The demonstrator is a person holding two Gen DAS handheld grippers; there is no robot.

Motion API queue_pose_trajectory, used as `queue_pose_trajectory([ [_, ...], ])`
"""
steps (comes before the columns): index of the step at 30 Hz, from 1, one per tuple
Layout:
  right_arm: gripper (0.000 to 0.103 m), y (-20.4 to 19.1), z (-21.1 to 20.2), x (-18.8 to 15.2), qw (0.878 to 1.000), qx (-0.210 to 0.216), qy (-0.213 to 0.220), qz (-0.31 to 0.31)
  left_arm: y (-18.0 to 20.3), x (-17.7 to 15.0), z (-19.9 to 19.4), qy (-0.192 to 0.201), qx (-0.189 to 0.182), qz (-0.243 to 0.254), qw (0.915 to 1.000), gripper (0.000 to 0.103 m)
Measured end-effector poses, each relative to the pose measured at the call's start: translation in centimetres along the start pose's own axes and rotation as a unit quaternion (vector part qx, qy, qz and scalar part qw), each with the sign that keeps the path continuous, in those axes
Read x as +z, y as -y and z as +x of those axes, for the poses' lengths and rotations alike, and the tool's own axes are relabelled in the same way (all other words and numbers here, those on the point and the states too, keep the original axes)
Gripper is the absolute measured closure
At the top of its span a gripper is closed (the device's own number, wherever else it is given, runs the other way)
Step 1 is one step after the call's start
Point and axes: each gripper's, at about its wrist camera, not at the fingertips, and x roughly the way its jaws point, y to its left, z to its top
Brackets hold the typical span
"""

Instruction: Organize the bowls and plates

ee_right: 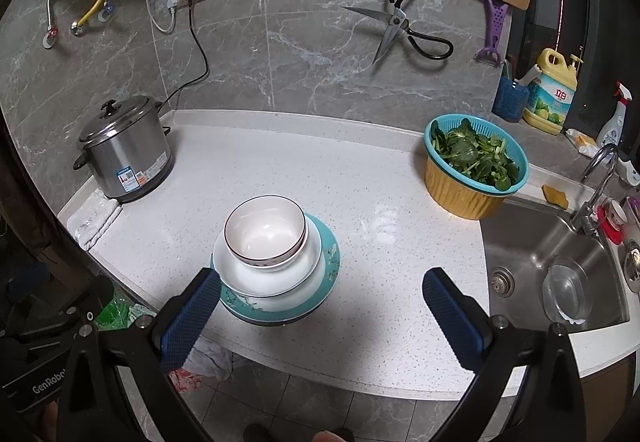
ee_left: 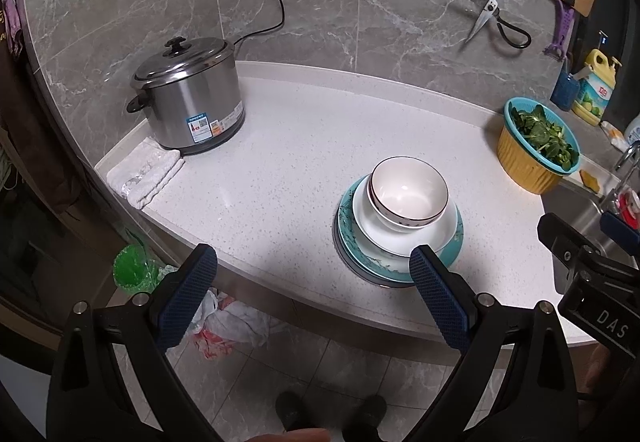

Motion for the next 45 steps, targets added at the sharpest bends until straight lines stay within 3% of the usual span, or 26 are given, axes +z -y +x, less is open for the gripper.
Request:
queue_pose_trajectory([
  [45,0.0,0.8,0.1,1.0,1.0,-0.002,0.012,0.008,1.2,1.3,0.6,0.004,-0.015,0.005,0.9999,0.005],
])
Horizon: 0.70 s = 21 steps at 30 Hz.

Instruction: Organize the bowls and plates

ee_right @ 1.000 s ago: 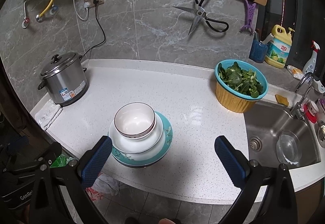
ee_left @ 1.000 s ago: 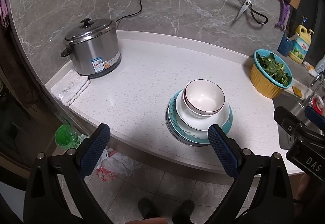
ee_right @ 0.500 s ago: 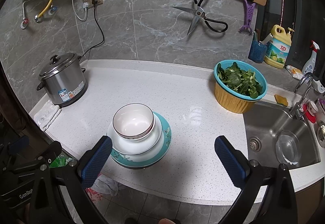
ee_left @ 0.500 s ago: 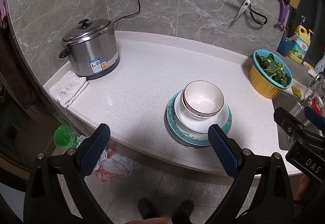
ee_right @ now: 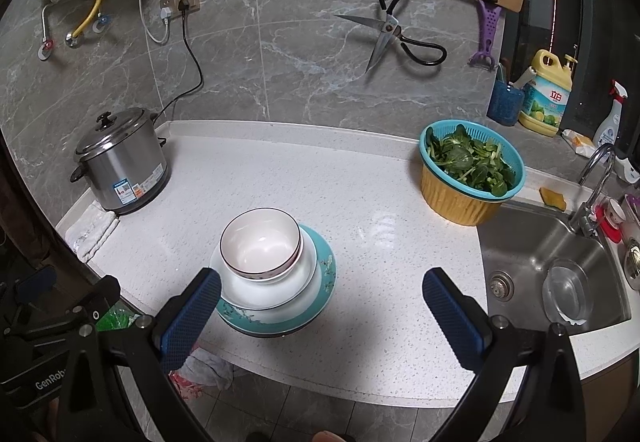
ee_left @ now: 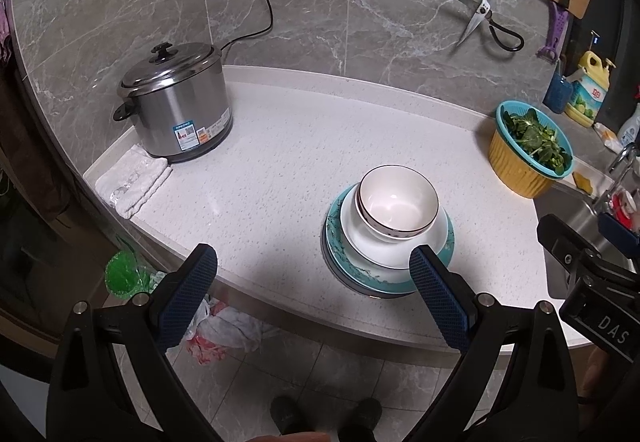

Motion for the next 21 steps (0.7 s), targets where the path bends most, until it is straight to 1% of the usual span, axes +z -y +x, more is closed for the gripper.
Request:
queue_pose_trajectory([
  [21,0.0,-0.08,0.02,0.0,1.0,-0.001,0.0,0.0,0.15,0.04,0.01,0.0,0.002,-0.001,1.0,0.005],
])
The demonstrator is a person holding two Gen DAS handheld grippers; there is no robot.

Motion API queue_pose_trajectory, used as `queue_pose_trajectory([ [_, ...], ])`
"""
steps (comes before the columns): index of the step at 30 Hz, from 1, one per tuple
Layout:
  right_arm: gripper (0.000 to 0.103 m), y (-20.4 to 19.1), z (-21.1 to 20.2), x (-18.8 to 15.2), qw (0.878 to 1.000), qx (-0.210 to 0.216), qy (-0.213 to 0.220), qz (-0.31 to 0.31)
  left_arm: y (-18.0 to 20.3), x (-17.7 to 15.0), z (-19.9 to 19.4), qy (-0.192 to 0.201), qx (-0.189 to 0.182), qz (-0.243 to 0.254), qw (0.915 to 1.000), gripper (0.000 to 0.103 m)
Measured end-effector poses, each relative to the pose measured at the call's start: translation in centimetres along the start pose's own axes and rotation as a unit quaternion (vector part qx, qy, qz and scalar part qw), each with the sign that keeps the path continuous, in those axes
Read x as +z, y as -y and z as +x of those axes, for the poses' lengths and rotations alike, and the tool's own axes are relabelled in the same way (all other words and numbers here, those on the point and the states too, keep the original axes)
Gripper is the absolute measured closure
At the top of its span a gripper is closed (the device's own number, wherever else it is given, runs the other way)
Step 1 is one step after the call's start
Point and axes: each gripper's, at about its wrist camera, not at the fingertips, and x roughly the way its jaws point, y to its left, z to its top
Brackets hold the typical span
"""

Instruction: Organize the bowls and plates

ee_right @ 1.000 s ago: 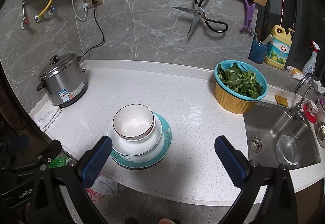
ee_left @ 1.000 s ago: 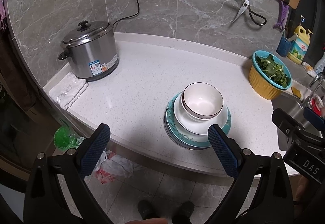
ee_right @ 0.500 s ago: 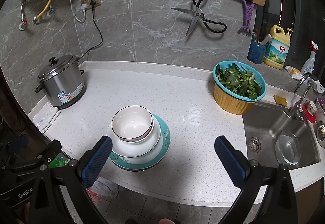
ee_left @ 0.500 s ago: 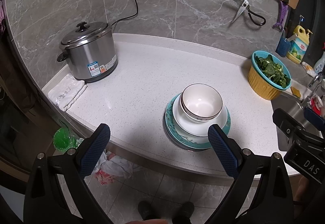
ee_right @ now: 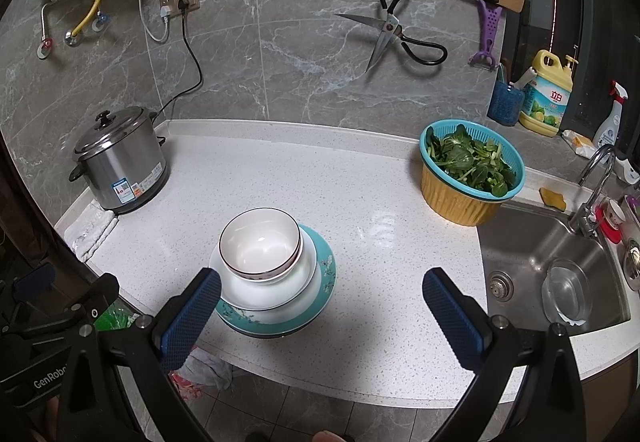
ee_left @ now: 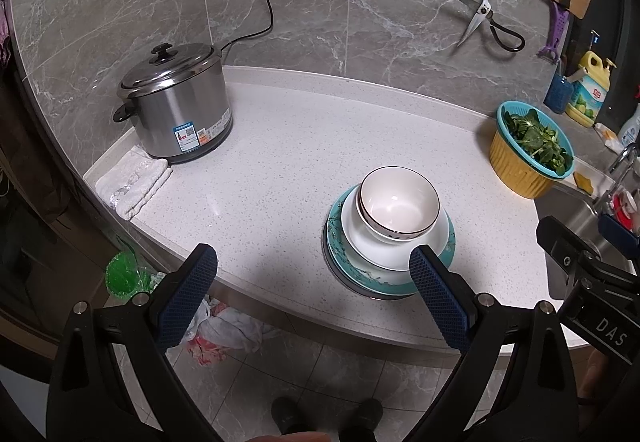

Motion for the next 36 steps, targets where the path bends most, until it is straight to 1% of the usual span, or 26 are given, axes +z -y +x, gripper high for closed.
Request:
queue_pose_trajectory([
  [25,0.0,0.15,0.44,-0.22,1.0,0.0,-0.003,-0.002,0.03,-0.33,0.22,-0.002,0.006,-0.007,1.0,0.005],
  [36,0.0,0.19,0.5,-0.1,1.0,0.001,-0.003,-0.002,0.78,-0.44,0.41,-0.004,0.007,-0.008,0.9999,0.005],
])
